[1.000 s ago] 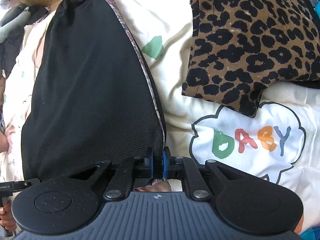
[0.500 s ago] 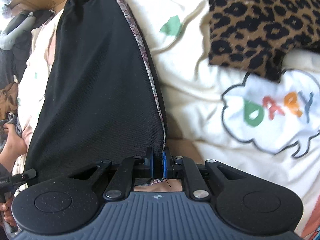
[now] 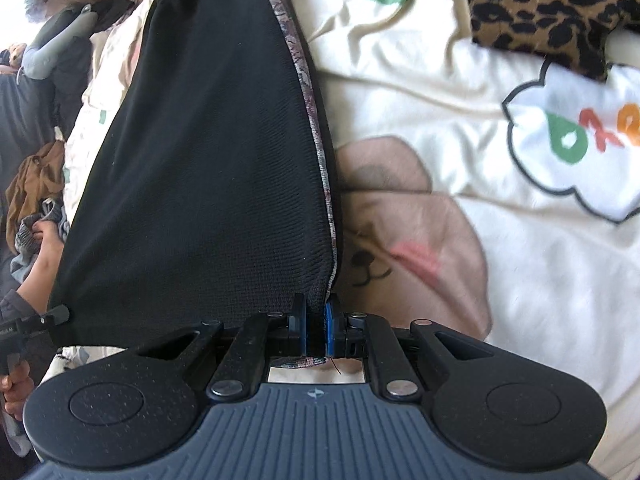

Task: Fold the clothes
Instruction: 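Grasp the patterned-lined edge with the right gripper while the left gripper holds the hem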

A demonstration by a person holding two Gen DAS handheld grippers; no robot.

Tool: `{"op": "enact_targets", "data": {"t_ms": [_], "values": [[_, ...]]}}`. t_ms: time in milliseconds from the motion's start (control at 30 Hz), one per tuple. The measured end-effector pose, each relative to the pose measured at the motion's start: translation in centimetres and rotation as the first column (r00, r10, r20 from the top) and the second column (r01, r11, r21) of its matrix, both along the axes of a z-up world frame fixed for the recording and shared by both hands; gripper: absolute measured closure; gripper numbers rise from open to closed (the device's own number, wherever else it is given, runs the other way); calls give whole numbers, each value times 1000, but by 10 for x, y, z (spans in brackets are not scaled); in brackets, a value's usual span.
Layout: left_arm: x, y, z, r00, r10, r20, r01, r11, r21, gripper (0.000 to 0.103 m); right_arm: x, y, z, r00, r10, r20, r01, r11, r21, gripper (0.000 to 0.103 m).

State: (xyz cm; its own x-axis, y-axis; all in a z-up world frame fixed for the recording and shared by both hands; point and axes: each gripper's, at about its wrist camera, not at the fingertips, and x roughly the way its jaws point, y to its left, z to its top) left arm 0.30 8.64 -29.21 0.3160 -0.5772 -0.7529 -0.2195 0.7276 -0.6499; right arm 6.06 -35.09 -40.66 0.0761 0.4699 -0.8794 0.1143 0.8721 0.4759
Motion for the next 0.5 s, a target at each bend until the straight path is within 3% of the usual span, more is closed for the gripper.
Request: {"op": "enact_targets", "data": {"t_ms": [233,367,500], "values": [[6,15,26,999,-44,18,43,997,57,99,-11,15,-1,999,51,3,-51,998,47,96],[4,15,20,999,-37,-2,37,997,70,99,-14,19,1,997,78,6,-78,996,42,96],[-5,6,-4,999,-14,-52,17,998,60,99,-14,10,0,997,75,-10,-75,997,3,97]]}}
